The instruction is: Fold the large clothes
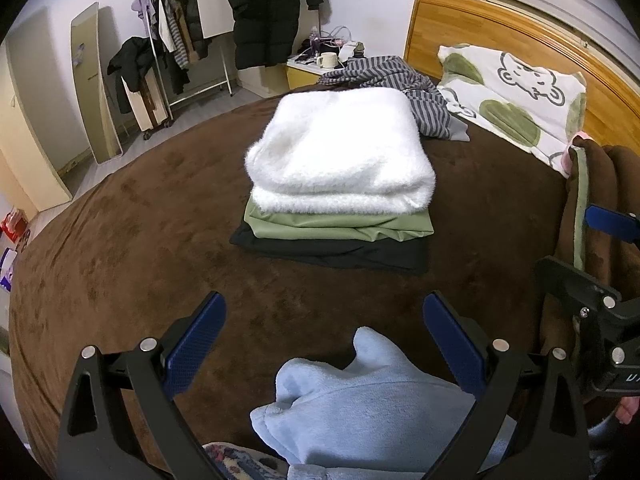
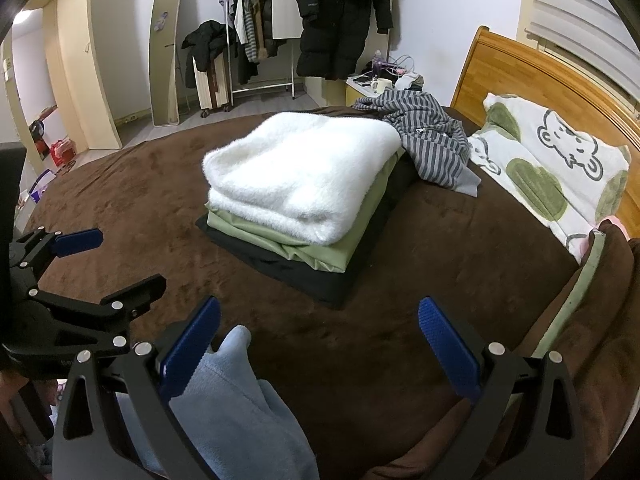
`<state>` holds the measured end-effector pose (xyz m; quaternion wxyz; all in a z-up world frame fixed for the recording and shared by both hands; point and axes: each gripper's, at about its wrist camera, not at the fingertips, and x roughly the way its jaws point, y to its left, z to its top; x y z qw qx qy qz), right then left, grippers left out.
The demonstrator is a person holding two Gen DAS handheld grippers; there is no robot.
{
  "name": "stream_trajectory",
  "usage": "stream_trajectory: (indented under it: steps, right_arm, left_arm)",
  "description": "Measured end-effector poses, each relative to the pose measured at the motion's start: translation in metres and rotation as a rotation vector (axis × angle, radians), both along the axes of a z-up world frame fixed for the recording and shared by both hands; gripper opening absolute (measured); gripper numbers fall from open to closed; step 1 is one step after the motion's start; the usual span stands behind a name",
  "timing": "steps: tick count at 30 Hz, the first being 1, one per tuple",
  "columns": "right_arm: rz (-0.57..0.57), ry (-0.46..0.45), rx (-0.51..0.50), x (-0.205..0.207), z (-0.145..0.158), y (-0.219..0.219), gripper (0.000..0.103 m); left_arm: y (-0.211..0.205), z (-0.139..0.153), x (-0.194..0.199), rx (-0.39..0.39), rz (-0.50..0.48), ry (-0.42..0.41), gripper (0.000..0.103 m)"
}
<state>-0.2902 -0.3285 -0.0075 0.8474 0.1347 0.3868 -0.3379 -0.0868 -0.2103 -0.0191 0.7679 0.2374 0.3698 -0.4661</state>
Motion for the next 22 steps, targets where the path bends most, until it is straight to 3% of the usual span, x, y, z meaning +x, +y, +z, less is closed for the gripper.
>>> stream_trajectory:
  steps: [22]
  right_arm:
    - [-0.001, 0.01, 0.004, -0.0039, -0.0003, -0.0034, 0.098]
  left_arm:
    - [0.0034, -0.0008, 0.0074, -0.014, 0.05, 0.005, 0.097]
